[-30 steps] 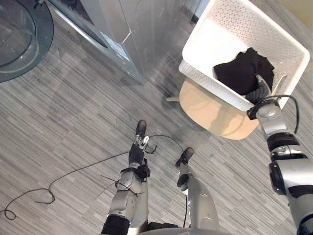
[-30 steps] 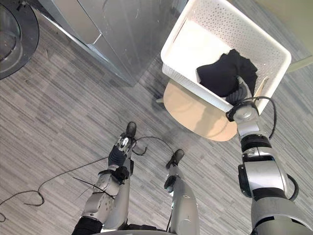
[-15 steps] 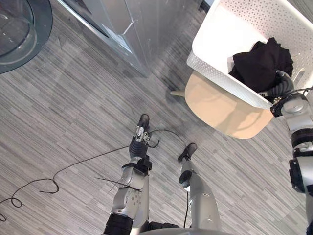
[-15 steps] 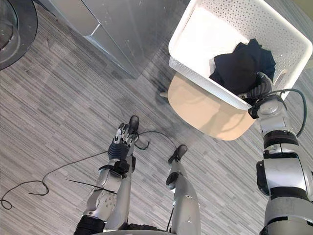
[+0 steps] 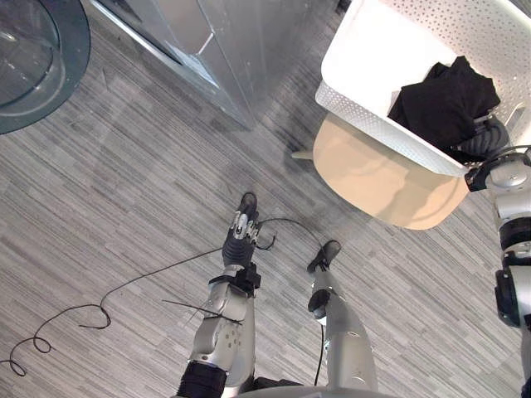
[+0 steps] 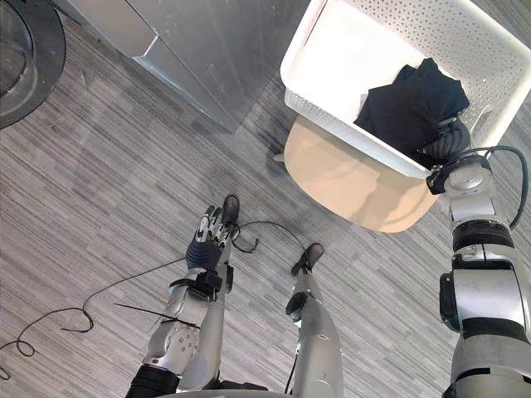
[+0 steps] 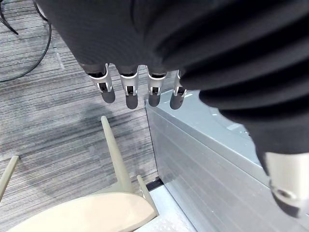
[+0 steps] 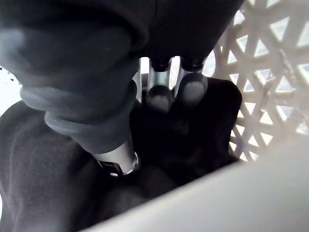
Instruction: Pick up the laundry basket with both hands and put the clothes into the washing machine.
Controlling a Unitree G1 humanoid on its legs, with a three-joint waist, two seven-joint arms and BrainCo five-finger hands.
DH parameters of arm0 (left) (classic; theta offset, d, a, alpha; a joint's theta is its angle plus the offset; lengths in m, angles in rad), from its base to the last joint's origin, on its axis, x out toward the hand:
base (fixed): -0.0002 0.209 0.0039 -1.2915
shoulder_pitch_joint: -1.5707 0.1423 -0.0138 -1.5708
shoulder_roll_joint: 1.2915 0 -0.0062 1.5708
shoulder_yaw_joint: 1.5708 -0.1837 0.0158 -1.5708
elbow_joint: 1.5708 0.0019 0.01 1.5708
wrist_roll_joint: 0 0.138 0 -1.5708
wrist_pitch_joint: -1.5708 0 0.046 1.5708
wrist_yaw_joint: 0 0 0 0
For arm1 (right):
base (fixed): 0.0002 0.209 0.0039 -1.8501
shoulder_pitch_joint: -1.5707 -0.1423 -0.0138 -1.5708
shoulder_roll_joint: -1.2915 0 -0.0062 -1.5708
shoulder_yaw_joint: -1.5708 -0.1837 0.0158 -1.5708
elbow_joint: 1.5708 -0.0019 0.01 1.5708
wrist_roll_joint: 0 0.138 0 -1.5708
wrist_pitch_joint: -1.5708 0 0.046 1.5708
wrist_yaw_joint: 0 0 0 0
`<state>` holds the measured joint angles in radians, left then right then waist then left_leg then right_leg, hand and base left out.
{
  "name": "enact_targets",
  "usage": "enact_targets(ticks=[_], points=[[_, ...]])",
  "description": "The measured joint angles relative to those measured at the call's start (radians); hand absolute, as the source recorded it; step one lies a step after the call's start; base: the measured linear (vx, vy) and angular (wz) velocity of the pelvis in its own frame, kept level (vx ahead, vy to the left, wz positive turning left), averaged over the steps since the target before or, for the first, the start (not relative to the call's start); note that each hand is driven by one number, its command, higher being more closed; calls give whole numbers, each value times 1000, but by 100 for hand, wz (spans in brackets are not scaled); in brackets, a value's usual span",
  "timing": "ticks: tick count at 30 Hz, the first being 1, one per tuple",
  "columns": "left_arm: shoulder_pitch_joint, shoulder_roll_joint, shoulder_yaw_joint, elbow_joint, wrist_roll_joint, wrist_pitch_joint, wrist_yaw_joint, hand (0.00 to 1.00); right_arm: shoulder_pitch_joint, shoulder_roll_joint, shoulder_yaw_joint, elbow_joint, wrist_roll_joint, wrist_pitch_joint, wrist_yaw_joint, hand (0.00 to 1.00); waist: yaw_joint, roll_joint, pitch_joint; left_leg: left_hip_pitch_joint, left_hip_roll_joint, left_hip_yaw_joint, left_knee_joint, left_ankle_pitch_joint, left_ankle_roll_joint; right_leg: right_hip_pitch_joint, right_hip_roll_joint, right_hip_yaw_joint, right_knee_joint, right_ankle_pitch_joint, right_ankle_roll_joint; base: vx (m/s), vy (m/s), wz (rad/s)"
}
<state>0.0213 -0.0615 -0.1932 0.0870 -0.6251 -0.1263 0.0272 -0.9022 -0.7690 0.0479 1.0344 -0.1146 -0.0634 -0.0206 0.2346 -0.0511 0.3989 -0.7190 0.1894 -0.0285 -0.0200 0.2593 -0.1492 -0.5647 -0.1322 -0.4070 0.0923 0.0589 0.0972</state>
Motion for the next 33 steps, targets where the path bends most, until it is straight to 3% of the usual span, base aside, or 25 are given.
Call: enact_targets(ticks=[5, 9, 14, 20, 28, 33], points=[[0, 0, 0, -4, 0, -4, 5, 0, 10, 44, 1, -10, 28, 9, -25, 100, 2, 2, -8, 7, 12, 3, 6, 0, 0, 10, 13, 3, -6, 4, -5, 22, -17, -5], [0, 1, -1, -32, 24, -3, 21, 0, 53, 69, 0, -50, 77, 44, -36, 100, -3, 2, -8, 76, 22, 7, 7, 0, 0, 75, 21, 3, -7, 3, -6, 44, -23, -1], [0, 10, -1, -72, 130, -2, 27, 0, 122, 119, -103, -275, 86, 65, -99, 100, -20, 1, -10, 201, 30, 42, -33, 0, 0, 162, 26, 27, -10, -3, -12, 23, -6, -11], [10, 89, 11, -66, 213, 5, 42, 0, 213, 208, -224, -440, 76, 70, -197, 100, -66, 1, -88, 297, 2, 34, -72, 6, 10, 252, 19, 32, -25, -15, 2, 32, 5, 10], [120, 127, 62, -71, 252, 8, 36, 0, 361, 318, -310, -678, 33, 69, -198, 100, -99, 0, -188, 400, -35, 37, -74, -21, 45, 364, -14, 32, -36, -38, 24, 55, 19, 10], [164, 124, 77, -172, 327, 9, 8, 0, 461, 418, -325, -893, 35, 41, -190, 100, -114, 3, -238, 470, -39, 52, -76, -39, 35, 426, -16, 48, -45, -50, 28, 21, 2, -7]])
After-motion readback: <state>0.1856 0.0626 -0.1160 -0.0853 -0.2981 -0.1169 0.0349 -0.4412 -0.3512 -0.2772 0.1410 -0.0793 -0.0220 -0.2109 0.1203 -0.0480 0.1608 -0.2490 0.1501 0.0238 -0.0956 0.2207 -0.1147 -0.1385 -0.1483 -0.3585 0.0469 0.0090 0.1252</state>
